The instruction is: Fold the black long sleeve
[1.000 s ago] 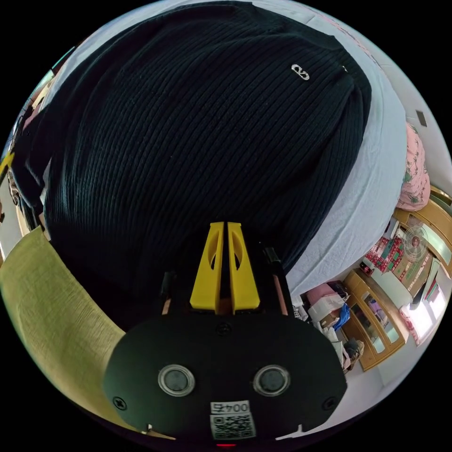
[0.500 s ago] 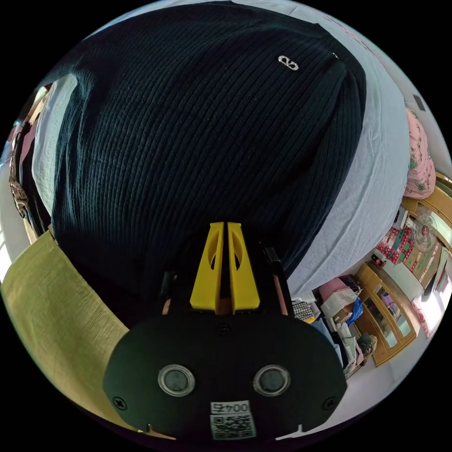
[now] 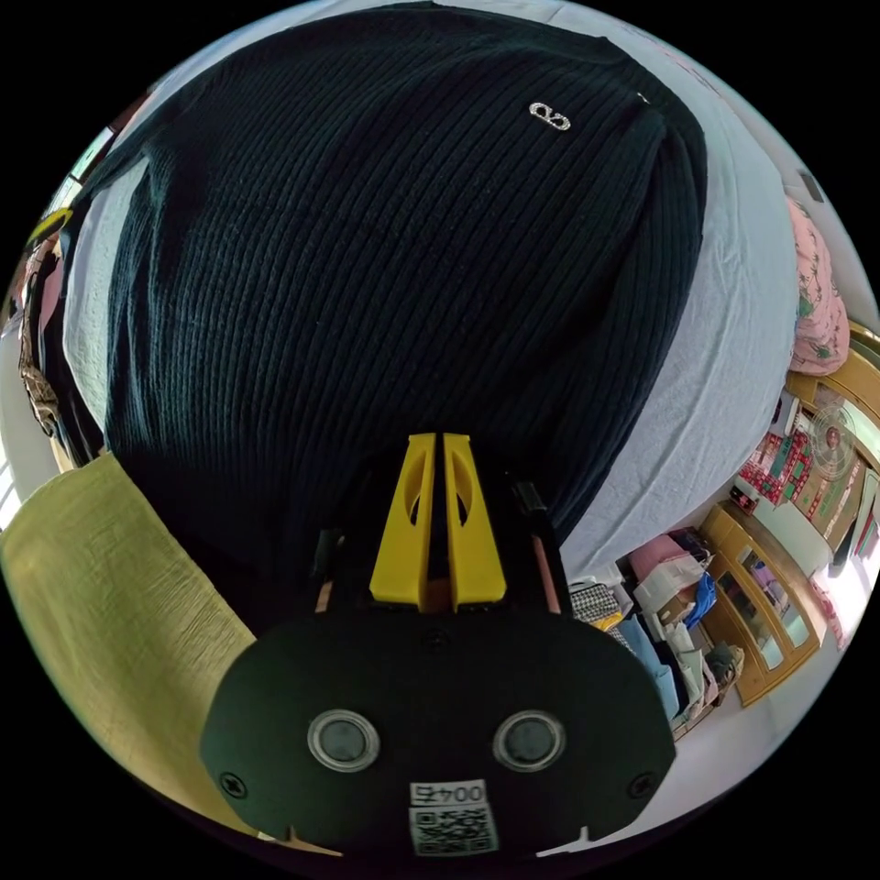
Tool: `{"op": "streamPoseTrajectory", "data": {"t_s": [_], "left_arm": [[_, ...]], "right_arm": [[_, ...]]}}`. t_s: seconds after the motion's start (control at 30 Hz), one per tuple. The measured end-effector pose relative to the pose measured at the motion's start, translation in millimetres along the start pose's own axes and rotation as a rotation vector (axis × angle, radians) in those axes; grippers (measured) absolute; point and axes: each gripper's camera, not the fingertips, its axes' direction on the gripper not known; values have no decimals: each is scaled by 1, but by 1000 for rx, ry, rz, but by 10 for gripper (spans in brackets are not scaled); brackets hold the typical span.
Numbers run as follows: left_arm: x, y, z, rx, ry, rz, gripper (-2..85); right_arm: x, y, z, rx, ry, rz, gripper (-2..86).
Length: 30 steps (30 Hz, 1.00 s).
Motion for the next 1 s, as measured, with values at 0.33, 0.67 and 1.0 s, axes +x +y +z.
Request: {"op": "streamPoseTrajectory", "data": {"t_s": [0.33, 0.67, 1.0], "left_arm": [[151, 26, -97, 522, 467, 245, 34], [419, -4, -41, 248, 245, 565, 2], [474, -29, -31, 176, 111, 570, 0]], "right_arm": [[7, 64, 9, 121, -32, 87, 15], [95, 205, 12, 529, -339, 273, 25], [147, 271, 73, 479, -380, 223, 114]]}}
